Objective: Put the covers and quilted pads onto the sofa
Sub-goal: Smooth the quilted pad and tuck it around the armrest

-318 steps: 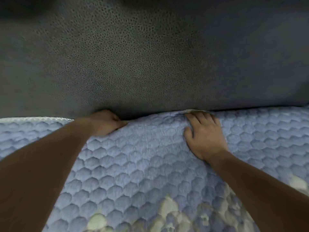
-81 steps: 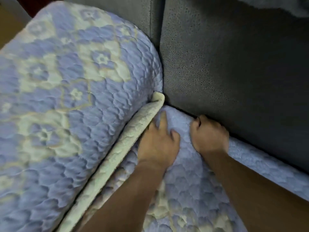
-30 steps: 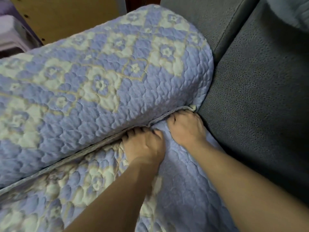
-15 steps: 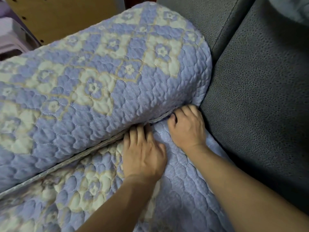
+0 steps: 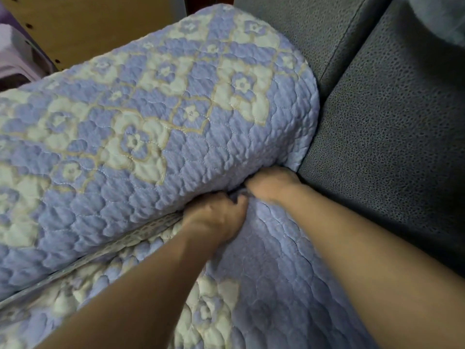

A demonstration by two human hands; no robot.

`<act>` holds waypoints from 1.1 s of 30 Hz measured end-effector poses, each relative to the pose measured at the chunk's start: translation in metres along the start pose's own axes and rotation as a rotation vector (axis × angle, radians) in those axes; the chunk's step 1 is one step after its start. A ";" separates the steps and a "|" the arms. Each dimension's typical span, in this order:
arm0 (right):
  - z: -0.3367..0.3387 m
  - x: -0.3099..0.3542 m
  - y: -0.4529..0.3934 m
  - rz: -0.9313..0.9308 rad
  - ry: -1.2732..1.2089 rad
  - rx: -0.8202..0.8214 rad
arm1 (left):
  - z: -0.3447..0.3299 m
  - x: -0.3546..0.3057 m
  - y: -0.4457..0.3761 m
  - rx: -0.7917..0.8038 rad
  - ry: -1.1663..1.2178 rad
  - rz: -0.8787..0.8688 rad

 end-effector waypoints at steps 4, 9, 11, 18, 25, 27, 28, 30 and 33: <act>-0.014 -0.011 -0.016 -0.076 -0.353 0.173 | -0.012 -0.002 -0.023 0.209 0.268 0.136; -0.023 -0.001 -0.021 -0.011 -0.272 0.273 | -0.001 -0.011 0.030 -0.081 -0.157 -0.041; -0.023 -0.005 -0.023 -0.033 -0.300 0.271 | -0.004 -0.010 0.049 -0.039 -0.149 -0.036; -0.011 -0.010 -0.008 -0.083 -0.138 0.076 | -0.012 0.012 0.010 0.055 0.278 0.172; 0.007 -0.017 0.026 -0.145 -0.138 -0.257 | -0.024 0.003 -0.040 0.291 0.514 0.115; -0.004 -0.013 0.010 -0.130 -0.162 -0.077 | -0.022 -0.001 -0.035 0.274 0.528 0.097; -0.009 -0.010 0.001 -0.108 -0.181 0.030 | -0.019 0.002 -0.029 0.212 0.513 0.097; -0.014 -0.004 -0.012 -0.070 -0.292 0.220 | -0.011 0.010 -0.009 0.122 0.359 0.091; -0.020 0.004 -0.024 0.060 -0.261 0.346 | -0.016 0.023 0.002 0.205 0.287 0.076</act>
Point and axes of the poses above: each hand's wrist, its own y-axis away from the middle knuckle, its own z-axis out of the back of the hand, x = y × z, the point moved 8 cm from there along -y, towards the middle knuckle, and after that the axes turned 2 degrees about -x, right-handed, at the moved point
